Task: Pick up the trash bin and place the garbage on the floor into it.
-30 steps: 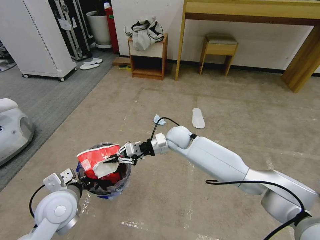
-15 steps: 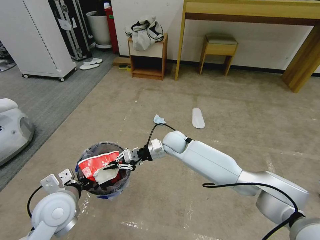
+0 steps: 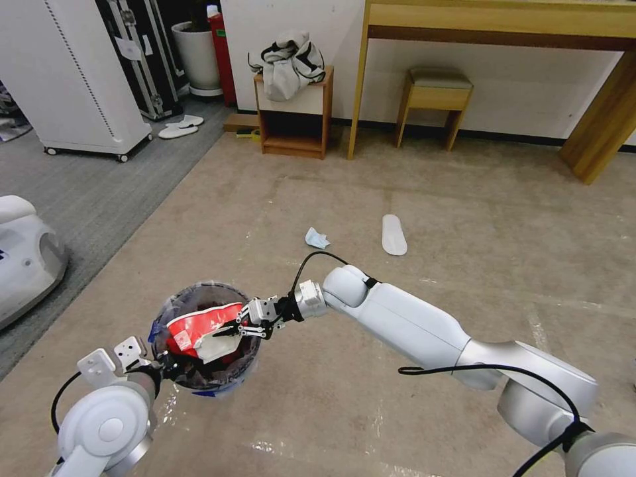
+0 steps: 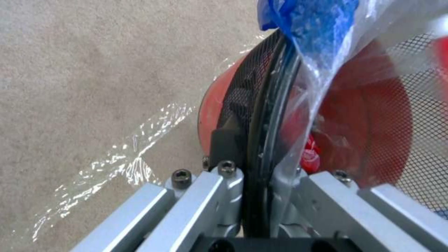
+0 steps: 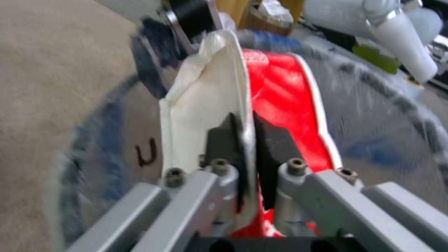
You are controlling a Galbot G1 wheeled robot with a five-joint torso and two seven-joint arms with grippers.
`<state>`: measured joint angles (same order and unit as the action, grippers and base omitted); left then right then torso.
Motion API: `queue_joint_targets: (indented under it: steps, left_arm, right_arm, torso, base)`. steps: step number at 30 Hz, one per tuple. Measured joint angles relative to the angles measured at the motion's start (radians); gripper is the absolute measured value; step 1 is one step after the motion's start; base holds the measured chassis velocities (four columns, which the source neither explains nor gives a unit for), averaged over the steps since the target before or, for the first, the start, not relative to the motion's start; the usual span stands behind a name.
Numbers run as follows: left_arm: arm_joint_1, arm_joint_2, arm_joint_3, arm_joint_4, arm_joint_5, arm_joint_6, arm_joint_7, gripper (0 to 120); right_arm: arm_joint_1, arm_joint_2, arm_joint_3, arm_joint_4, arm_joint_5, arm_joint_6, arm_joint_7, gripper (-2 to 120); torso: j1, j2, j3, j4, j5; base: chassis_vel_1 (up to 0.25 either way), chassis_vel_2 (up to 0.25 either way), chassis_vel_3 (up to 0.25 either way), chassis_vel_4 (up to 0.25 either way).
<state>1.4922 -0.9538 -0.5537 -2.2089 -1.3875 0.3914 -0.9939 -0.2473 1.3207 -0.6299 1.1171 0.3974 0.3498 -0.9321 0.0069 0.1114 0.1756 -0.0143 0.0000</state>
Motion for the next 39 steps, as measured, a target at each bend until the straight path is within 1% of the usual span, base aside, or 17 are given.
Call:
queue_joint_targets:
  steps: [2,4,8,10,12,14,16,18,22,26,32,33,35,36,37,38,39]
  left_arm:
    - [0.000,0.000,0.002,0.000,0.000,0.000,0.000,1]
    - [0.001,0.000,0.004,-0.005,0.000,0.000,0.000,1]
    - [0.001,0.000,0.005,-0.008,-0.001,0.000,0.000,1]
    - [-0.002,0.000,0.005,-0.008,-0.003,-0.001,-0.001,1]
    - [-0.002,0.000,0.006,-0.008,-0.003,-0.001,-0.001,1]
    - [-0.003,-0.001,0.008,-0.008,-0.003,-0.001,-0.001,1]
    - [-0.007,-0.006,0.013,-0.003,-0.003,-0.001,-0.003,1]
    - [-0.008,-0.007,0.015,-0.001,-0.003,-0.001,-0.004,1]
    - [-0.012,-0.012,0.020,0.013,-0.003,-0.001,-0.008,1]
    - [-0.016,-0.012,0.021,0.024,-0.004,-0.001,-0.008,1]
    - [-0.025,-0.008,0.022,0.035,-0.009,0.000,-0.006,1]
    - [-0.028,-0.006,0.022,0.037,-0.010,0.001,-0.003,1]
    - [-0.043,0.001,0.035,0.046,-0.007,0.007,0.013,1]
    - [-0.043,0.001,0.035,0.046,-0.007,0.007,0.013,1]
    - [-0.052,0.001,0.044,0.053,0.001,0.004,0.025,1]
    - [-0.052,0.001,0.044,0.053,0.001,0.004,0.025,1]
    - [-0.058,0.000,0.051,0.057,0.003,0.004,0.029,1]
  right_arm:
    - [0.000,0.005,0.000,-0.013,-0.001,0.012,0.015,18]
    - [0.000,0.012,-0.004,-0.027,-0.003,0.021,0.038,32]
    - [0.002,0.016,-0.006,-0.034,-0.003,0.023,0.046,40]
    - [0.003,0.021,-0.009,-0.043,-0.007,0.025,0.048,54]
    - [0.003,0.024,-0.010,-0.047,-0.008,0.025,0.048,57]
    - [0.003,0.026,-0.011,-0.050,-0.010,0.025,0.048,63]
    - [0.003,0.031,-0.011,-0.056,-0.012,0.027,0.043,75]
    - [0.003,0.031,-0.011,-0.055,-0.010,0.027,0.042,79]
    - [0.009,0.017,0.004,-0.009,0.056,0.022,0.041,97]
    - [0.014,-0.008,0.042,0.059,0.109,0.004,0.062,99]
    - [0.005,-0.091,0.138,0.189,0.176,-0.007,0.178,100]
    - [-0.006,-0.127,0.158,0.220,0.199,-0.006,0.217,100]
    - [-0.140,-0.296,0.255,0.352,0.274,0.018,0.447,100]
    - [-0.140,-0.296,0.255,0.352,0.274,0.018,0.447,100]
    - [-0.239,-0.350,0.324,0.418,0.263,0.017,0.542,100]
    - [-0.239,-0.350,0.324,0.418,0.263,0.017,0.542,100]
    - [-0.301,-0.371,0.372,0.453,0.243,0.015,0.592,100]
  torso:
    - [0.000,0.000,0.000,0.0000,0.0000]
    - [0.000,0.000,0.000,0.0001,0.0000]
    - [0.000,0.000,0.000,0.0000,0.0000]
    - [0.000,0.000,0.000,0.0000,0.0000]
    - [0.000,0.000,0.000,0.0000,0.0000]
    - [0.000,0.000,0.000,0.0000,0.0000]
    - [0.000,0.000,0.000,0.0000,0.0000]
    - [0.000,0.000,0.000,0.0000,0.0000]
    - [0.000,0.000,0.000,0.0001,0.0000]
    - [0.000,0.000,0.000,0.0002,0.0001]
    - [0.000,0.000,0.000,0.0005,0.0002]
    - [0.000,0.000,0.000,0.0006,0.0003]
    - [0.000,0.000,0.000,-0.0008,0.0006]
    - [0.000,0.000,0.000,-0.0008,0.0006]
    - [0.000,0.000,0.000,-0.0010,0.0006]
    - [0.000,0.000,0.000,-0.0010,0.0006]
    - [0.000,0.000,0.000,-0.0008,0.0005]
  base:
    - [0.000,0.000,0.000,0.000]
    - [0.000,0.000,0.000,0.000]
    - [0.000,0.000,0.000,0.000]
    - [0.000,0.000,0.000,0.000]
    - [0.000,0.000,0.000,0.000]
    - [0.000,0.000,0.000,0.000]
    - [0.000,0.000,0.000,0.000]
    - [0.000,0.000,0.000,0.000]
    - [0.000,0.000,0.000,0.000]
    - [0.000,0.000,0.000,0.000]
    - [0.000,0.000,0.000,0.000]
    - [0.000,0.000,0.000,0.000]
    - [0.000,0.000,0.000,0.000]
    - [0.000,0.000,0.000,0.000]
    - [0.000,0.000,0.000,0.000]
    - [0.000,0.000,0.000,0.000]
    - [0.000,0.000,0.000,0.000]
